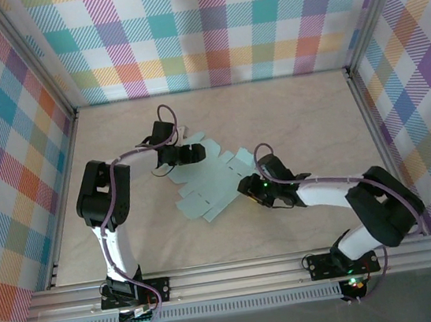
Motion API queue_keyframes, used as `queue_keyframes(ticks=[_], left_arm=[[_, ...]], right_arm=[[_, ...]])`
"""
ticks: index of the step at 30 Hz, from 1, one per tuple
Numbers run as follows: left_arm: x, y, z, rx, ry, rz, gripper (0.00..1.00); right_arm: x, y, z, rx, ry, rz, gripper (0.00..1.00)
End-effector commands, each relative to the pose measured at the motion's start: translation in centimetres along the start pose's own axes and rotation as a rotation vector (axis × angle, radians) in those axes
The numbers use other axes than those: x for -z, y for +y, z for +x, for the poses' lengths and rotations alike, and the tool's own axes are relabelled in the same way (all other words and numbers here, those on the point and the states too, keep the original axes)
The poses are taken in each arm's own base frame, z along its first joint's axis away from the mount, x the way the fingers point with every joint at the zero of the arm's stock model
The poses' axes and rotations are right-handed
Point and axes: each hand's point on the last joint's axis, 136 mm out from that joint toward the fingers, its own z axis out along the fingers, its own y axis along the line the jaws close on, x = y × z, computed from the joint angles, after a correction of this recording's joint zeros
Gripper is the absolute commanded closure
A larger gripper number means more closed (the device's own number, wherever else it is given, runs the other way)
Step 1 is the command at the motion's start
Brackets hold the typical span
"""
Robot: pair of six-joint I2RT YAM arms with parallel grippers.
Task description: Fold the paper box
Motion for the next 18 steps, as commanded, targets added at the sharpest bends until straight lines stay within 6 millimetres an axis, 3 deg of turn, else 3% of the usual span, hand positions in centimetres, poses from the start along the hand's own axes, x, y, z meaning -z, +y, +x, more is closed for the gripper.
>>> queue_keyframes(ticks=[1,6,11,15,18], left_arm=[[-0.3,1.4,2.2,0.067,0.058,-0.047,0.2],[-0.5,2.1,3.5,0.107,0.073,-0.074,0.19],[0.1,2.3,4.7,0.107,0.075,-0.12,0.14],[3.4,-0.8,3.3,0.01,-0.015,-0.105,0.0],[6.1,-2.6,1.8,-0.089,-0.03,-0.126,0.0]], right_arm=[[-0.7,3.5,-0.3,-0.015,0.006,-0.117,0.59],[-1.5,3.9,-0.2,-0.021,0.027,-0.126,0.76],[-1.0,3.5,-0.3,0.008,0.032,-0.053,0.96],[-0.2,2.1,-0.8,0.1,0.08,0.068,1.0],[0.7,2.4,-1.6,0.193,0.169,0.069,1.0]])
